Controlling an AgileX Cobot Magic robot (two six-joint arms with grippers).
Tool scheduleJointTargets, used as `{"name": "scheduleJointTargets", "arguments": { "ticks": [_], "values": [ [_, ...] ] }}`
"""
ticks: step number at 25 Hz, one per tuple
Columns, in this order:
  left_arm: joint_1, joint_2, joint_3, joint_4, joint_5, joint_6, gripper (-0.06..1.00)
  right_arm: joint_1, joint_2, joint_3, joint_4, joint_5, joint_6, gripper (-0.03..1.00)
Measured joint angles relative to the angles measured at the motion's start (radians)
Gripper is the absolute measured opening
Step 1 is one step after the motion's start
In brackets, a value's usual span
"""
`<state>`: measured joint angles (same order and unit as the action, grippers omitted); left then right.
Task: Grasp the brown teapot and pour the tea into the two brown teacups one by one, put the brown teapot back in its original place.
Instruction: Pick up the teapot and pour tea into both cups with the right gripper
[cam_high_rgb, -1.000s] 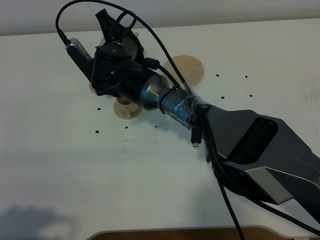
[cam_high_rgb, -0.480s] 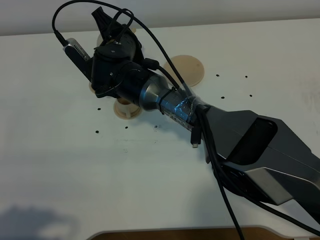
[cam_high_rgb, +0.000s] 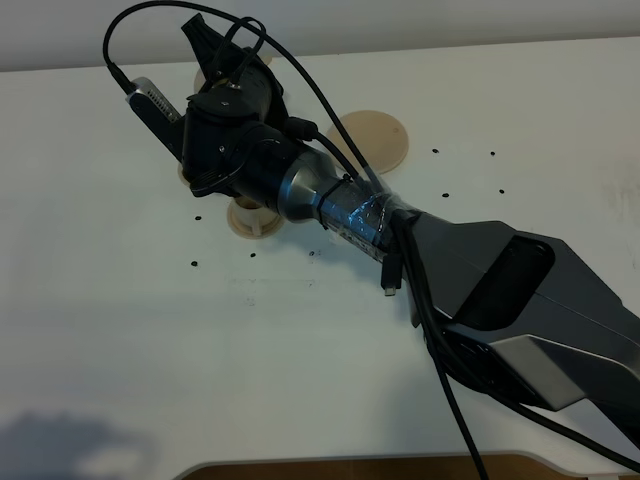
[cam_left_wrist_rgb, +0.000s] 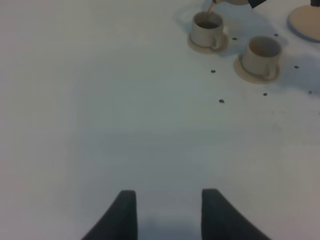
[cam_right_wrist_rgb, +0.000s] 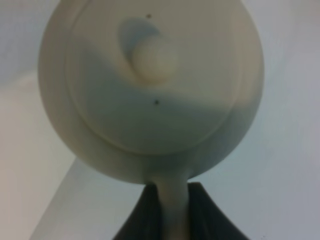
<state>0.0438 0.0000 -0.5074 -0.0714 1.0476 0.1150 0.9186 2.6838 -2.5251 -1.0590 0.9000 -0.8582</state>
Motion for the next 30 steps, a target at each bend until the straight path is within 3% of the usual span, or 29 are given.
{"name": "scheduleJointTargets", "arguments": {
  "ticks": [8,19,30],
  "values": [
    [0.000,0.000,0.000,0.000,0.000,0.000,0.33,0.000,0.000,0.000,0.025,0.035,0.024,0.09],
    [0.000,0.000,0.000,0.000,0.000,0.000,0.33,0.000,0.000,0.000,0.106,0.079,0.239,0.09],
    [0.000,0.000,0.000,0.000,0.000,0.000,0.33,-0.002,0.000,-0.064,0.269,0.176,0.317,0.09]
  ]
}}
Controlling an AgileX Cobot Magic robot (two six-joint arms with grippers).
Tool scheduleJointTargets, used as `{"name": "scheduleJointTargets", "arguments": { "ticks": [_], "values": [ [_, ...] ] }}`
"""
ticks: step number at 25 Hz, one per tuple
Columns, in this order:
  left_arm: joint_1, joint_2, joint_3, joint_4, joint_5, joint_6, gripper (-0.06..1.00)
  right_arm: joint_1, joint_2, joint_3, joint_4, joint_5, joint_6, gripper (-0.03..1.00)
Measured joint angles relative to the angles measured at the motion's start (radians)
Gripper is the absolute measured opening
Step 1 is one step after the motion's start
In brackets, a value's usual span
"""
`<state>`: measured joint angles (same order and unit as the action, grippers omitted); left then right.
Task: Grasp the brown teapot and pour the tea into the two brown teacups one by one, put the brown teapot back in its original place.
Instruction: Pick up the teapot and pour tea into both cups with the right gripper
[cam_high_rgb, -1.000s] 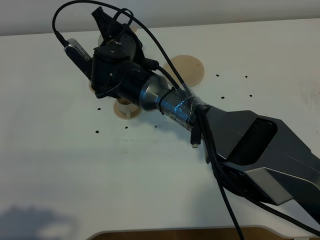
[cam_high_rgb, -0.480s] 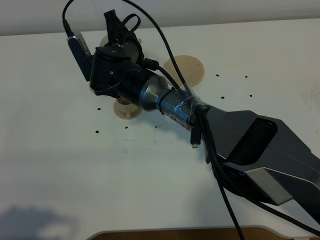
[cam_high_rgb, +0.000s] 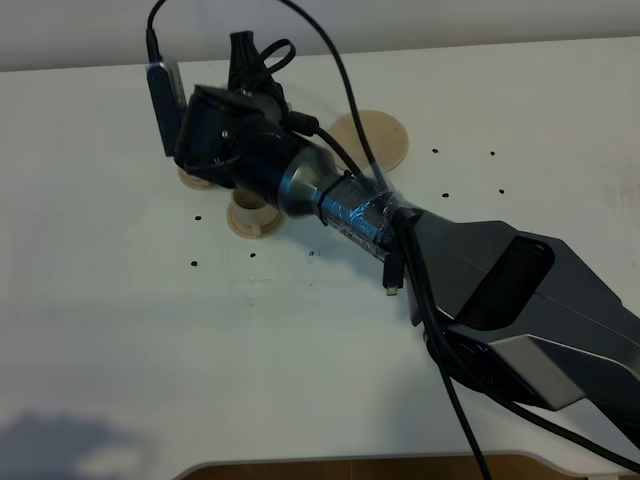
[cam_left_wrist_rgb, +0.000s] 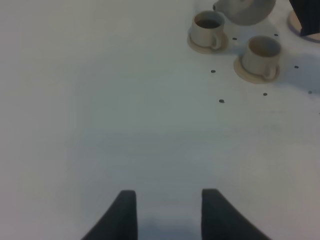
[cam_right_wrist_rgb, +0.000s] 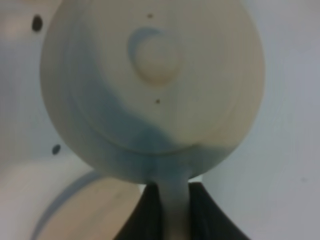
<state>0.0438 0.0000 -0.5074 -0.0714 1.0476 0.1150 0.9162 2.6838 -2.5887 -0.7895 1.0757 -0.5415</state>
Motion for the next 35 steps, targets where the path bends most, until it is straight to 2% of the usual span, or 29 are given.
{"name": "scheduleJointTargets", "arguments": {
  "ticks": [6,10,15,19,25,31,35],
  "values": [
    [0.000,0.000,0.000,0.000,0.000,0.000,0.33,-0.060,0.000,-0.139,0.193,0.081,0.062,0.09],
    [0.000,0.000,0.000,0.000,0.000,0.000,0.33,-0.119,0.000,-0.168,0.331,0.146,0.138,0.09],
    [0.000,0.000,0.000,0.000,0.000,0.000,0.33,-0.176,0.000,-0.169,0.526,0.157,0.201,0.09],
    [0.000,0.000,0.000,0.000,0.000,0.000,0.33,-0.197,0.002,-0.170,0.636,0.157,0.224,0.09],
    [0.000,0.000,0.000,0.000,0.000,0.000,0.33,-0.213,0.031,-0.169,0.696,0.161,0.246,0.09],
    [0.000,0.000,0.000,0.000,0.000,0.000,0.33,-0.211,-0.007,-0.167,0.680,0.165,0.253,0.09],
    [0.000,0.000,0.000,0.000,0.000,0.000,0.33,-0.195,-0.095,-0.114,0.648,0.159,0.261,0.09]
  ]
}}
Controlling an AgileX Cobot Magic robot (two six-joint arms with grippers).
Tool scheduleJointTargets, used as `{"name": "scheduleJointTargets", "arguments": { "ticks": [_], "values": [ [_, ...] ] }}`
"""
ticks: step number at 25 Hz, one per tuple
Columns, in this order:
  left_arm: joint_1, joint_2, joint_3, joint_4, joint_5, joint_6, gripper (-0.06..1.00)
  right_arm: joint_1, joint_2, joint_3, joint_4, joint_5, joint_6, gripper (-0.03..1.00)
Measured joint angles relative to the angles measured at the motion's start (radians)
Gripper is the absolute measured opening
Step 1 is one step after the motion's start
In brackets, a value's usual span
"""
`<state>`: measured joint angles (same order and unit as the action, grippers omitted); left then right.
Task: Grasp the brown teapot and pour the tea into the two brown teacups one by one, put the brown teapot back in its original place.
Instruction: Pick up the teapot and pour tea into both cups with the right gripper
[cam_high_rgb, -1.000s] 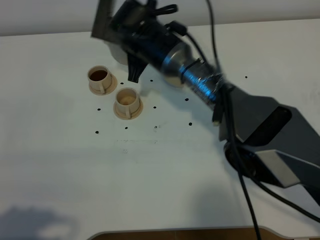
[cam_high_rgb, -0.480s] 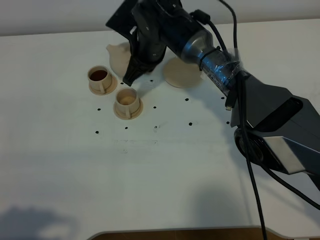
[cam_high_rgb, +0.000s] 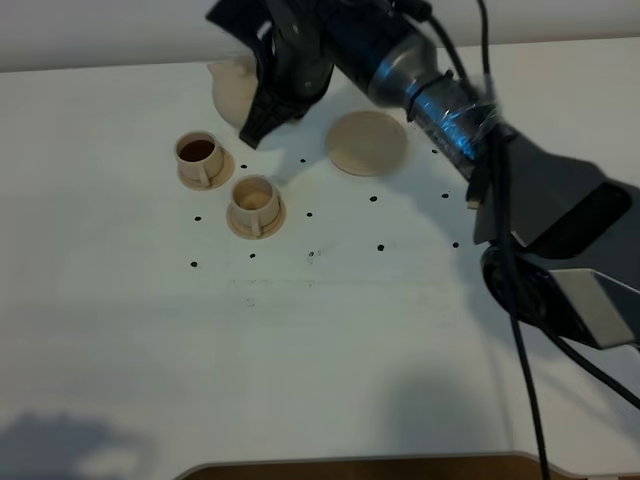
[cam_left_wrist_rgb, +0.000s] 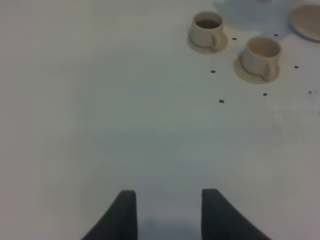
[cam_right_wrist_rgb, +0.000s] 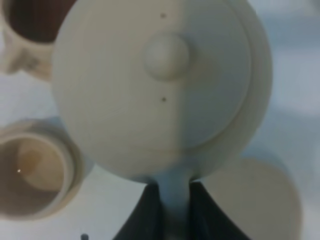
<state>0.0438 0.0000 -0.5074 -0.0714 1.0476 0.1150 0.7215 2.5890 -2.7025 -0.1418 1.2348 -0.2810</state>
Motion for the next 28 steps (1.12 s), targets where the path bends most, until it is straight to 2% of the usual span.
{"name": "scheduleJointTargets", "arguments": {
  "ticks": [3,16,22,28],
  "values": [
    [0.000,0.000,0.000,0.000,0.000,0.000,0.33,0.014,-0.091,0.096,-0.016,-0.002,0.015,0.09],
    [0.000,0.000,0.000,0.000,0.000,0.000,0.33,0.023,-0.402,0.702,-0.016,-0.021,0.074,0.09],
    [0.000,0.000,0.000,0.000,0.000,0.000,0.33,0.023,-0.546,1.034,-0.046,-0.254,0.093,0.09],
    [0.000,0.000,0.000,0.000,0.000,0.000,0.33,0.066,-0.566,1.167,-0.226,-0.361,0.108,0.09]
  ]
}}
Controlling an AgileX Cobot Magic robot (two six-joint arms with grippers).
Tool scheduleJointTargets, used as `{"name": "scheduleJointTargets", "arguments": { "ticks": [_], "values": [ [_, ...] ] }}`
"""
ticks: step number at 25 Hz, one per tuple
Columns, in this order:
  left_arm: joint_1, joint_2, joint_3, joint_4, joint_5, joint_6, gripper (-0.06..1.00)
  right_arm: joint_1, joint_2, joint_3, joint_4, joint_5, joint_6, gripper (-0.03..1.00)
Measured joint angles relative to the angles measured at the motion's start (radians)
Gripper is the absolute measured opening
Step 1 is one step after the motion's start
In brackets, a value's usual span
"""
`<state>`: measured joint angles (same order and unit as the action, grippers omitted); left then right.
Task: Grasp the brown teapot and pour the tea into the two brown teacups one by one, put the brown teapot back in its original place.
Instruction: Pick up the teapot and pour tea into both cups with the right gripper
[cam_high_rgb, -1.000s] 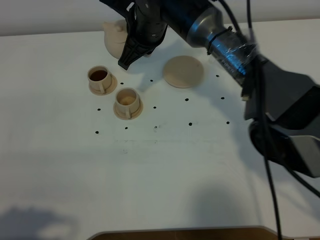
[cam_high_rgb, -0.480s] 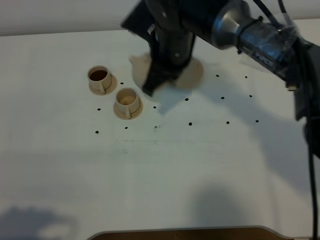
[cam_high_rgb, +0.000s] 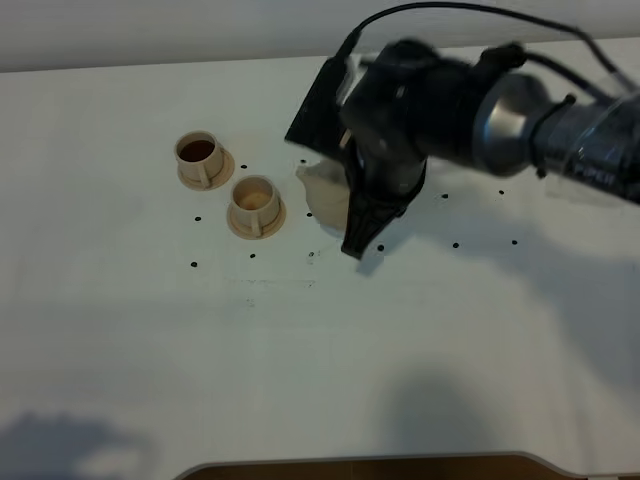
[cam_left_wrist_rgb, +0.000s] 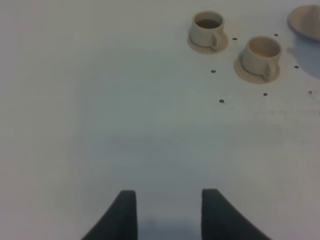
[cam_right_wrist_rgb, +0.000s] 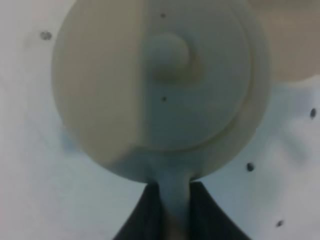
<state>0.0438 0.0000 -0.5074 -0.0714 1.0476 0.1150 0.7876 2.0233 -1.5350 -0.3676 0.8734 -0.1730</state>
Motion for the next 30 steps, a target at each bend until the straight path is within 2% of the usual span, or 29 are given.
{"name": "scheduleJointTargets", "arguments": {
  "ticks": [7,13,22,30],
  "values": [
    [0.000,0.000,0.000,0.000,0.000,0.000,0.33,0.092,0.046,0.011,-0.291,-0.062,0.120,0.09],
    [0.000,0.000,0.000,0.000,0.000,0.000,0.33,0.115,0.106,0.011,-0.442,-0.079,0.173,0.09],
    [0.000,0.000,0.000,0.000,0.000,0.000,0.33,0.156,0.150,0.011,-0.600,-0.089,0.225,0.09],
    [0.000,0.000,0.000,0.000,0.000,0.000,0.33,0.163,0.152,0.011,-0.667,-0.079,0.235,0.09]
  ]
}}
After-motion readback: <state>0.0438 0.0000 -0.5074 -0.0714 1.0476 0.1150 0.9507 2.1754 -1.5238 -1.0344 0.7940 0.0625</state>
